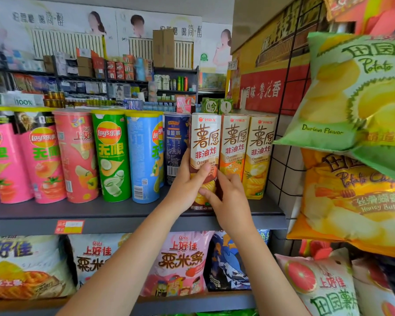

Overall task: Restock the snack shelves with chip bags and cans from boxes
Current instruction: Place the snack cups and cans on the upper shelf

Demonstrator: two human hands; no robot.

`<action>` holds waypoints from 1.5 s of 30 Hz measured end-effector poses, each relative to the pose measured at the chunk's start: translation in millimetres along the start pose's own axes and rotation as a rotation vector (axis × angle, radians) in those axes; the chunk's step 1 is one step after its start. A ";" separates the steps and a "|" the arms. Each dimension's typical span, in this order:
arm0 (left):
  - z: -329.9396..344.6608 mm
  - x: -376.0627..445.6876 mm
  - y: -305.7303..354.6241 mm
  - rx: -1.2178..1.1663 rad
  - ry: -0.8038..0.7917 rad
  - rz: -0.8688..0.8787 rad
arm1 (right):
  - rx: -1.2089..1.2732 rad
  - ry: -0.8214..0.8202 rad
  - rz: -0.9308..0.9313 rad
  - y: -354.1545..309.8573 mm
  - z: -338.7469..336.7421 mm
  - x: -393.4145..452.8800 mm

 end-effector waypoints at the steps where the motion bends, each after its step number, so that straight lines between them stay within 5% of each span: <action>1: -0.4 2.0 -1.9 0.005 0.003 0.002 | -0.012 -0.018 0.005 1.5 2.8 -0.6; 16: -2.5 6.4 -28.9 0.192 -0.153 -0.087 | -0.058 0.071 0.111 10.1 5.1 2.5; 35: -9.8 12.4 -48.8 0.310 -0.072 -0.136 | -0.055 0.161 0.146 18.2 8.1 1.3; 37: -17.4 0.7 -29.5 0.377 0.038 0.000 | 0.008 0.189 0.115 13.7 0.7 -0.6; 41: -49.0 -44.1 43.2 0.696 0.336 0.638 | 0.066 0.324 -0.102 -40.8 -32.3 2.8; 45: -96.3 -50.7 57.0 0.954 0.577 0.685 | 0.051 0.286 -0.281 -113.3 -31.2 36.8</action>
Point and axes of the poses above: each hand's wrist, its own x-axis towards the middle knuckle, its own z-axis out of the palm, y = z × x, the point moved 8 cm from there along x, towards the middle knuckle, and after that the axes turned 14 degrees about -x, right-handed, at the moved point
